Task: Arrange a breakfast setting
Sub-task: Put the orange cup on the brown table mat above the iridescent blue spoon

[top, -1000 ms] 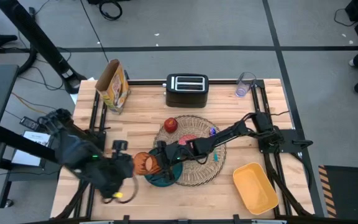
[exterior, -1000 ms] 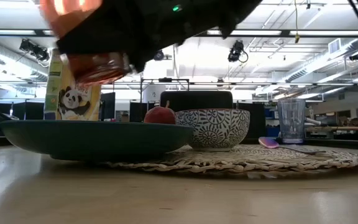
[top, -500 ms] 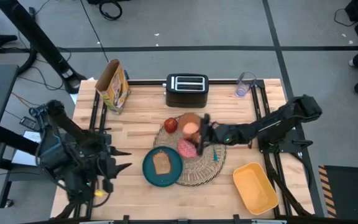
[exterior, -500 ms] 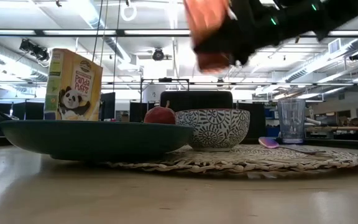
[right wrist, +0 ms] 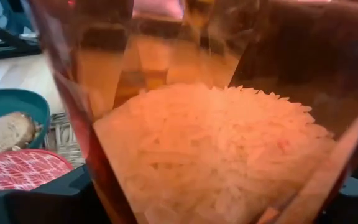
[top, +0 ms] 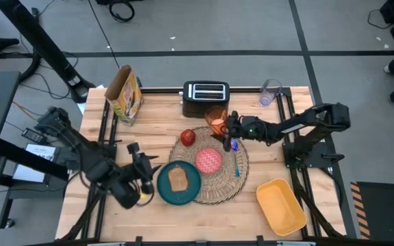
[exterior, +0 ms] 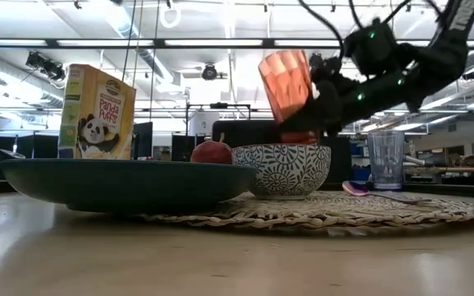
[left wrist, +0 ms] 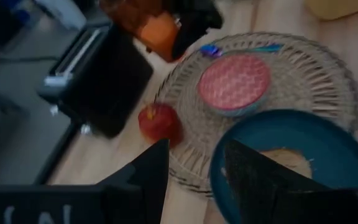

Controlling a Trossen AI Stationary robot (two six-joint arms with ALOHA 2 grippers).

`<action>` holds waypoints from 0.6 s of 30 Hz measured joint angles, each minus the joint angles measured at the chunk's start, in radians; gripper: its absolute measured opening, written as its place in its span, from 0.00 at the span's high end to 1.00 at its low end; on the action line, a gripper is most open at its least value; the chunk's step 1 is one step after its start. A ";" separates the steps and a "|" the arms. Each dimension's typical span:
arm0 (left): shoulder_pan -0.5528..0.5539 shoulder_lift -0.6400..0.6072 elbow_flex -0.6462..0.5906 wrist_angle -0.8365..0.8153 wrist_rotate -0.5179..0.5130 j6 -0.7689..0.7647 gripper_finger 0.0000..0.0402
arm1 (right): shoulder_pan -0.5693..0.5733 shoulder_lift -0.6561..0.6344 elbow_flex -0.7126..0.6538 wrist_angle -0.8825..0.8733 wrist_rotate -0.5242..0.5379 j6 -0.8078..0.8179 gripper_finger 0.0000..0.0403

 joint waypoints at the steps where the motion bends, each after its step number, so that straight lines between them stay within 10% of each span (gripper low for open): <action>1: 0.009 -0.019 -0.032 0.020 0.008 -0.005 0.60 | -0.013 0.023 0.000 0.023 -0.020 -0.008 0.18; 18: 0.153 -0.412 -0.492 0.658 0.204 0.239 0.60 | -0.134 0.310 -0.105 0.421 -0.270 -0.020 0.18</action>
